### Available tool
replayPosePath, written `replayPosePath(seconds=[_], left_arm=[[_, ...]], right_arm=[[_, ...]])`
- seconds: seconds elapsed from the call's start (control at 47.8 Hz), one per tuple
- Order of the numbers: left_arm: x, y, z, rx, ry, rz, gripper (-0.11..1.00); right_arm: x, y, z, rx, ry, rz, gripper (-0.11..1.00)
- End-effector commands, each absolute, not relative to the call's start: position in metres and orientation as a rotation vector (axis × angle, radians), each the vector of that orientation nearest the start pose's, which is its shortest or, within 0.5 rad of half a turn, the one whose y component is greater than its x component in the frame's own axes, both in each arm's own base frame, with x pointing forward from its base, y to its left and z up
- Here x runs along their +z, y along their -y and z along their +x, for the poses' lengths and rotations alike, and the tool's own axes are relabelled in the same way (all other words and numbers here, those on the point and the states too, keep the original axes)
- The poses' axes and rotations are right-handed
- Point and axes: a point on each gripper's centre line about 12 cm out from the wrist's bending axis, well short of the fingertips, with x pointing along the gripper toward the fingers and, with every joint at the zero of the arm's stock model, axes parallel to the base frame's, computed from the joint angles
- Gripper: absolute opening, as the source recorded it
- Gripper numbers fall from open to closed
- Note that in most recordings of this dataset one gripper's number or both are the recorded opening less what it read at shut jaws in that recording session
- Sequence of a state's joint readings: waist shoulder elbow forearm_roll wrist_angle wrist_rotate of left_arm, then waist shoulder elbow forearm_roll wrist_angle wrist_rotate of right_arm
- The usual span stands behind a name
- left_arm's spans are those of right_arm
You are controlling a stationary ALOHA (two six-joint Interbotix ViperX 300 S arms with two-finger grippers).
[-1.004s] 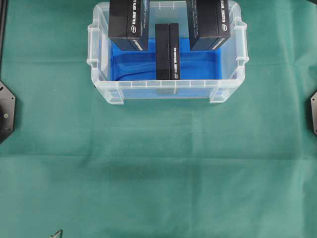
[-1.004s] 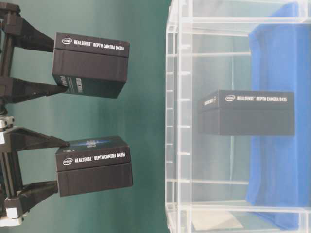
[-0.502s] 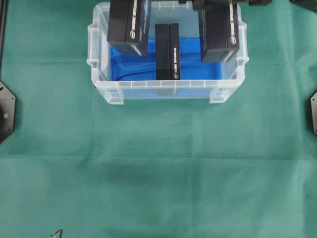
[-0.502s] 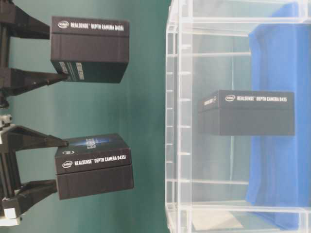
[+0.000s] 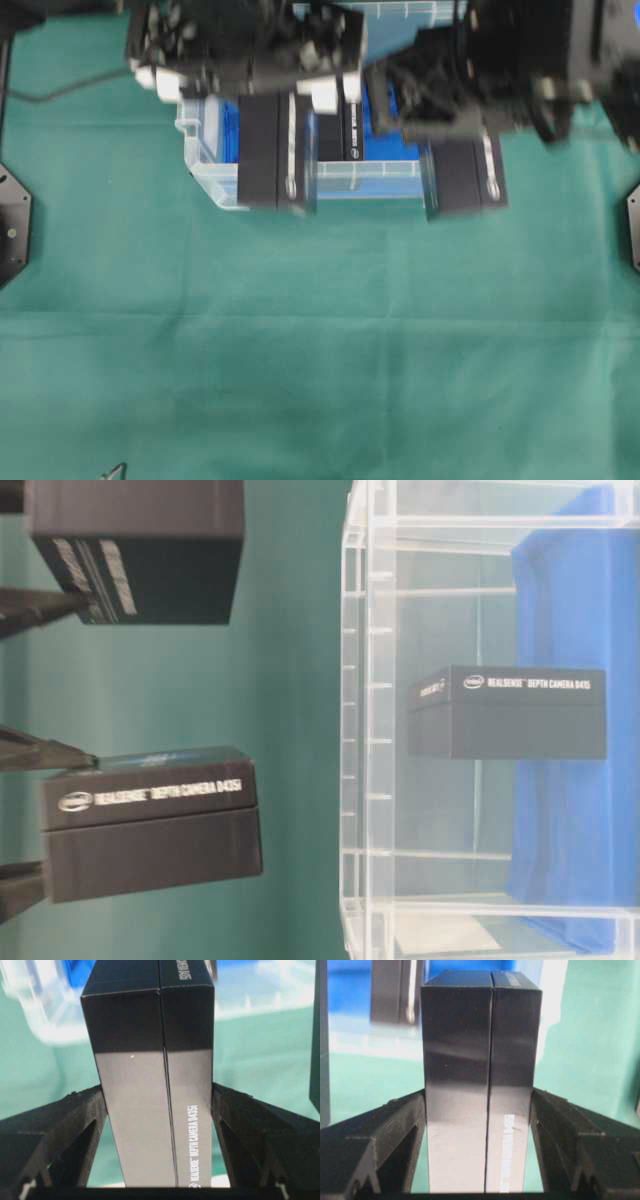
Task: Take the box out of the case with both arms.
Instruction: 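Carry both boxes forward over the bin rim toward the table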
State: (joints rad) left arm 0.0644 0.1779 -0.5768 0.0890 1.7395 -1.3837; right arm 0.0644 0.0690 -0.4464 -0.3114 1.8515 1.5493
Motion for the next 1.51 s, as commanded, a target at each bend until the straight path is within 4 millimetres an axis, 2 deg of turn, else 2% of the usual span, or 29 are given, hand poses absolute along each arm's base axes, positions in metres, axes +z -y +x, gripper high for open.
replayPosePath(seconds=[0.0, 0.272, 0.586, 0.921, 1.486], left_arm=[[0.429, -0.018, 0.406, 0.996, -0.975, -1.172, 0.64], [0.421, 0.033, 0.396, 1.059, -1.014, -1.210, 0.64], [0.416, 0.070, 0.390, 1.088, -1.006, -1.249, 0.64], [0.415, 0.082, 0.389, 1.094, -1.000, -1.256, 0.64], [0.413, 0.084, 0.387, 1.097, -1.007, -1.246, 0.64]], right_arm=[[0.439, -0.003, 0.361, -1.224, -0.863, 1.070, 0.65], [0.439, -0.044, 0.356, -1.201, -0.853, 1.061, 0.65], [0.438, -0.077, 0.348, -1.188, -0.859, 1.056, 0.65], [0.436, -0.095, 0.345, -1.181, -0.855, 1.068, 0.65], [0.434, -0.097, 0.347, -1.191, -0.847, 1.080, 0.65]])
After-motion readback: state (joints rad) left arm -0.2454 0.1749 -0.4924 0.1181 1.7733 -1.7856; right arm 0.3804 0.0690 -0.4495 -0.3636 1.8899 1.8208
